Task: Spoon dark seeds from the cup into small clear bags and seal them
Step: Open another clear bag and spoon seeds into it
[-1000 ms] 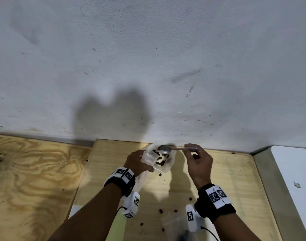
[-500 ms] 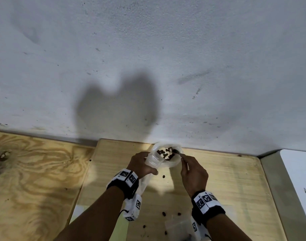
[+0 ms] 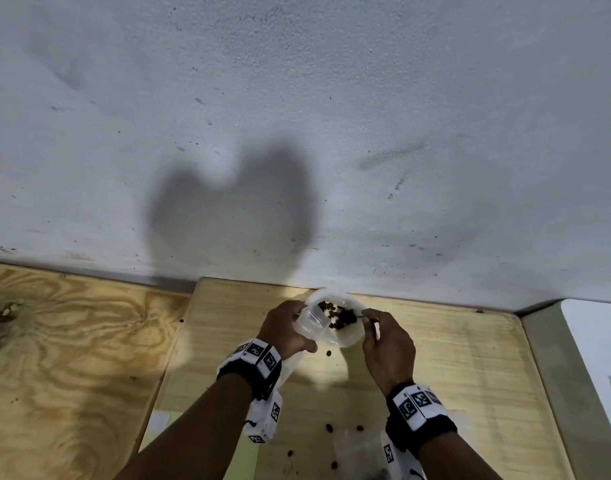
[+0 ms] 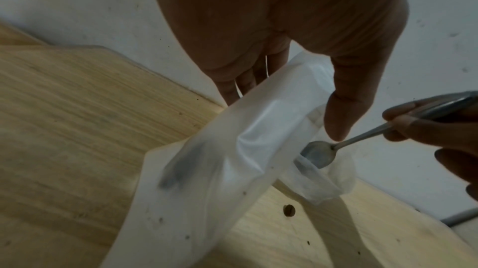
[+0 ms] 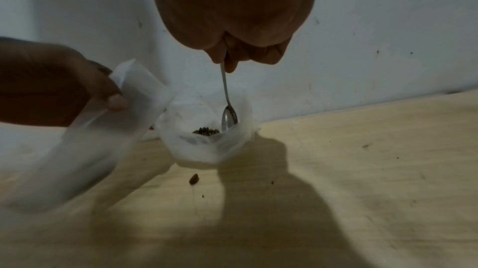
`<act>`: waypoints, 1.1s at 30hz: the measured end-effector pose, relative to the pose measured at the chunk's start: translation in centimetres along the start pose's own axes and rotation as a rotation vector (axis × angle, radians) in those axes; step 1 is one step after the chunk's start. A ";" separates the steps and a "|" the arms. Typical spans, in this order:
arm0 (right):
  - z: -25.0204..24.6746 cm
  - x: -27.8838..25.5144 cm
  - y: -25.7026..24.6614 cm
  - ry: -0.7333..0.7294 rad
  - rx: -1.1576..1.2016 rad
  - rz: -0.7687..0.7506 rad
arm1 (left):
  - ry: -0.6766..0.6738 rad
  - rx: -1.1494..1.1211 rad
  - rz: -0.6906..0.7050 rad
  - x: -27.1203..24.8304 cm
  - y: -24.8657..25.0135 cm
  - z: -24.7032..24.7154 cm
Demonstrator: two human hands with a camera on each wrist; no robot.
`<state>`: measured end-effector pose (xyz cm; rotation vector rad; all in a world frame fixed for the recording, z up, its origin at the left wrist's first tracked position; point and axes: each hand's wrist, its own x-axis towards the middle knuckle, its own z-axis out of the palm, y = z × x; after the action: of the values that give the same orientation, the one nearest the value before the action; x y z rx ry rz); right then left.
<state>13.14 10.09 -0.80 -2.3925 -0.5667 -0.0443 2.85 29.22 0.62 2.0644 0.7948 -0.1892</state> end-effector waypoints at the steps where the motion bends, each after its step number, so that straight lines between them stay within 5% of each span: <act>1: -0.2 0.2 0.0 -0.001 0.004 0.008 | 0.008 0.002 0.006 0.0 0.0 0.1; 7: -0.7 1.5 0.5 -0.128 0.104 0.216 | 0.029 0.009 0.028 -0.3 -0.3 0.7; 21: 0.1 1.1 0.9 -0.030 0.428 0.495 | 0.002 0.005 0.038 0.1 -0.2 1.1; 27: 0.6 0.6 1.3 0.092 0.451 0.629 | -0.016 -0.009 0.019 0.3 -0.5 0.9; 33: 1.2 -0.3 0.7 0.239 0.453 0.589 | -0.065 -0.026 -0.021 0.5 -0.6 0.6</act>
<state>12.98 10.22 -2.17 -1.9816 0.2318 0.0517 2.93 29.21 -0.38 2.0160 0.7756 -0.2551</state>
